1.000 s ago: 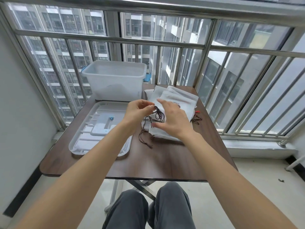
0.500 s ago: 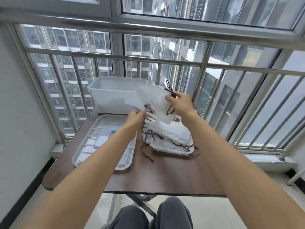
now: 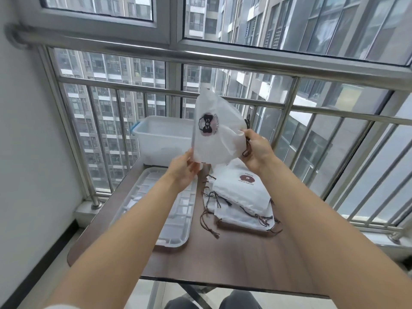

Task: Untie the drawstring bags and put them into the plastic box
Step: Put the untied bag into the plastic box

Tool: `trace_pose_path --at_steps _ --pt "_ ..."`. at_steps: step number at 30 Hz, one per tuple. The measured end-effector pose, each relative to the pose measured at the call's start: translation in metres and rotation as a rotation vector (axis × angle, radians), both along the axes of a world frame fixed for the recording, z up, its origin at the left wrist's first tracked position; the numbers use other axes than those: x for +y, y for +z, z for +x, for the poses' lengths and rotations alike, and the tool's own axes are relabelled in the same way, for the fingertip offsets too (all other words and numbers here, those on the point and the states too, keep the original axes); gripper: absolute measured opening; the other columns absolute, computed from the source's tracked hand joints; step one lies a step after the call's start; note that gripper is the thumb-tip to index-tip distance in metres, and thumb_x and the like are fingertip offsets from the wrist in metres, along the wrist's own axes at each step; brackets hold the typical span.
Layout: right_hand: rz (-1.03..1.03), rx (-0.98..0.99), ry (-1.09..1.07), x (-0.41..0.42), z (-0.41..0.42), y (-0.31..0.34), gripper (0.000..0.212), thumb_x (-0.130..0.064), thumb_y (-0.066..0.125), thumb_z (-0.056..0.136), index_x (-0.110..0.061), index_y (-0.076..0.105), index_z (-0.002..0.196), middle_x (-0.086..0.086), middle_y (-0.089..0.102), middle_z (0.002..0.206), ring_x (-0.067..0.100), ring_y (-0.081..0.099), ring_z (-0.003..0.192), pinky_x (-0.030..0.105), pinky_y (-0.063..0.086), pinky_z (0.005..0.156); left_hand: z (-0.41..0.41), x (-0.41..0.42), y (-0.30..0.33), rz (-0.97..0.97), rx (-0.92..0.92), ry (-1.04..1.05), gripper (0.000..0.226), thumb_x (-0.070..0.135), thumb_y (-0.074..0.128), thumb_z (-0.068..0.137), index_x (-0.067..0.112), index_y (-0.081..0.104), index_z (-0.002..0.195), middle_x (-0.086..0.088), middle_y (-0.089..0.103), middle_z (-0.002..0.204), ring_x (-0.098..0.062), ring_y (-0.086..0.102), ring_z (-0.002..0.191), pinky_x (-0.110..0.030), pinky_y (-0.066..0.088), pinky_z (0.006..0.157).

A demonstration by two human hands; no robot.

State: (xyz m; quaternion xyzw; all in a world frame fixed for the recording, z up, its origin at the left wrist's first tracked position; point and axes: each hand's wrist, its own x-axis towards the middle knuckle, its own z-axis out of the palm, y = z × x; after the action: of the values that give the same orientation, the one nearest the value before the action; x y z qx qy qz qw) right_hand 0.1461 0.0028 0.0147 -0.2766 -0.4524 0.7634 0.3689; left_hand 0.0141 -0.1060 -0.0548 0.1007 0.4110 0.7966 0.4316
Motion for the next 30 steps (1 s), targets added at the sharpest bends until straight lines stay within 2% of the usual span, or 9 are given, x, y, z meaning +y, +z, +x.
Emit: trace_pose_path --at_steps 5,7,10,12,14,17,21,26,30 --pt "0.068 0.001 -0.104 0.011 -0.034 -0.005 0.013 -0.007 0.054 0.088 -0.01 0.059 0.076 0.006 0.053 0.069 0.018 0.049 0.057 0.032 0.039 0.053 -0.051 -0.009 0.018 -0.031 0.13 0.258 0.012 0.01 0.053 0.094 0.009 0.051 0.082 -0.003 0.051 0.077 -0.009 0.045 0.061 -0.012 0.046 0.046" --pt "0.077 0.011 -0.105 0.016 -0.055 -0.008 0.007 -0.009 0.055 0.091 -0.009 0.057 0.085 0.005 0.056 0.072 0.019 0.053 0.061 0.036 0.045 0.059 -0.076 -0.014 0.026 -0.131 0.261 0.364 0.004 0.007 0.055 0.092 0.008 0.052 0.093 -0.004 0.054 0.085 -0.012 0.053 0.068 -0.015 0.052 0.056" --pt "0.099 -0.026 -0.08 0.023 -0.09 -0.012 0.009 -0.012 0.06 0.089 -0.006 0.053 0.091 0.003 0.059 0.072 0.016 0.055 0.062 0.033 0.049 0.063 -0.113 -0.014 0.036 -0.339 0.544 0.439 0.03 0.0 0.051 0.092 0.012 0.052 0.119 -0.007 0.056 0.098 -0.019 0.059 0.082 -0.028 0.055 0.082" --pt "0.087 -0.013 -0.064 0.027 -0.113 -0.013 0.015 -0.01 0.061 0.089 -0.006 0.048 0.095 -0.001 0.055 0.056 0.009 0.049 0.047 0.025 0.046 0.052 -0.134 -0.01 0.04 -0.468 0.711 0.448 0.035 -0.001 0.048 0.092 0.013 0.055 0.124 -0.007 0.057 0.109 -0.015 0.058 0.082 -0.026 0.052 0.083" --pt "0.09 -0.008 -0.039 0.033 -0.137 -0.014 0.024 -0.004 0.059 0.089 -0.007 0.043 0.107 0.001 0.053 0.065 0.007 0.047 0.052 0.021 0.043 0.054 -0.154 -0.001 0.041 -0.594 0.854 0.462 0.032 0.004 0.046 0.094 0.011 0.057 0.124 -0.005 0.058 0.117 -0.016 0.06 0.085 -0.027 0.051 0.083" --pt "0.314 -0.214 -0.051 0.051 -0.161 -0.023 0.054 0.001 0.059 0.085 -0.016 0.035 0.131 0.01 0.054 0.102 0.018 0.053 0.08 0.03 0.048 0.073 -0.173 0.012 0.041 -0.73 1.01 0.459 0.029 0.008 0.045 0.096 0.006 0.059 0.122 -0.01 0.059 0.128 -0.033 0.059 0.11 -0.041 0.049 0.097" --pt "0.752 -0.564 -0.071 0.072 -0.185 -0.027 0.043 0.0 0.054 0.088 -0.018 0.05 0.126 0.011 0.058 0.112 0.024 0.058 0.1 0.03 0.047 0.082 -0.201 0.034 0.041 -0.872 1.162 0.423 0.025 -0.003 0.044 0.095 -0.001 0.066 0.105 -0.011 0.063 0.115 -0.026 0.057 0.11 -0.035 0.043 0.103" --pt "1.116 -0.931 0.023 0.085 -0.211 -0.036 0.037 0.003 0.039 0.093 -0.006 0.056 0.124 0.015 0.051 0.132 0.03 0.055 0.113 0.023 0.045 0.073 -0.222 0.059 0.029 -1.095 1.317 0.287 0.042 -0.012 0.037 0.088 0.019 0.042 0.06 0.0 0.044 0.07 -0.022 0.046 0.072 -0.03 0.037 0.072" --pt "1.219 -1.118 0.149 0.088 -0.22 -0.045 0.035 -0.002 0.035 0.093 -0.002 0.056 0.121 0.019 0.046 0.134 0.032 0.041 0.125 0.033 0.041 0.097 -0.22 0.071 0.024 -1.188 1.402 0.163 0.022 0.002 0.044 0.087 0.013 0.061 0.08 -0.004 0.061 0.089 -0.026 0.056 0.089 -0.033 0.043 0.072"
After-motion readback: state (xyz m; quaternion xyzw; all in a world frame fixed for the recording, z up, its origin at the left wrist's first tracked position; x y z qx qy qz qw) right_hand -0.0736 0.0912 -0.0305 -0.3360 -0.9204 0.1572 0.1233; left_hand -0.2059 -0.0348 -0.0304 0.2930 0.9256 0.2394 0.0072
